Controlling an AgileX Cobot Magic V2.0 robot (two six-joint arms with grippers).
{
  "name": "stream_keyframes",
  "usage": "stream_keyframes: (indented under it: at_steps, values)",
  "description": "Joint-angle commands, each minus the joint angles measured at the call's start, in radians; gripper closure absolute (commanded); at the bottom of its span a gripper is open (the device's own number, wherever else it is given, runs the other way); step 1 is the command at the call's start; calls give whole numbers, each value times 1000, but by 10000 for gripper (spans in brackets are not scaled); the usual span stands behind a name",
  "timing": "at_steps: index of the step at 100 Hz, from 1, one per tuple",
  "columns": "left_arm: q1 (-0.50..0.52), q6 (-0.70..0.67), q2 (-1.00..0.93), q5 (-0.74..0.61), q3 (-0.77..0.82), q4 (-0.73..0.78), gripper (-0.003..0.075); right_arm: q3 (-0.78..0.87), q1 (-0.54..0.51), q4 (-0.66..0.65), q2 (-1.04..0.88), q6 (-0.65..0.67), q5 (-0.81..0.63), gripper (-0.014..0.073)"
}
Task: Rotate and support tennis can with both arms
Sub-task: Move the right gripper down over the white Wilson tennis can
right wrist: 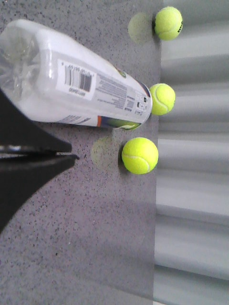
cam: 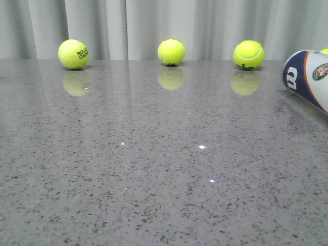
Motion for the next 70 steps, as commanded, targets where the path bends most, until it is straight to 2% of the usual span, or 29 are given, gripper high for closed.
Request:
stream_keyframes:
  at_steps: [1, 21, 42, 49, 54, 61, 70]
  values:
    - [1, 0, -35, -80, 44, -9, 738, -118, -3, -12, 35, -2, 47, 662]
    - [1, 0, -35, -80, 44, -9, 738, -329, -2, -12, 171, -2, 318, 662]
    - [1, 0, -35, -80, 44, -9, 738, -461, -2, -7, 357, -2, 382, 659]
    - [1, 0, -35, -80, 44, -9, 738, -506, -2, 10, 426, -2, 415, 634]
    - [1, 0, -35, -80, 44, -9, 738, -540, -2, 27, 477, -2, 443, 575]
    - [1, 0, -35, -80, 44, -9, 738, -590, -2, 54, 549, -2, 481, 419]
    - [1, 0, -35, -80, 44, -9, 738, -652, -2, 66, 636, -2, 517, 118]
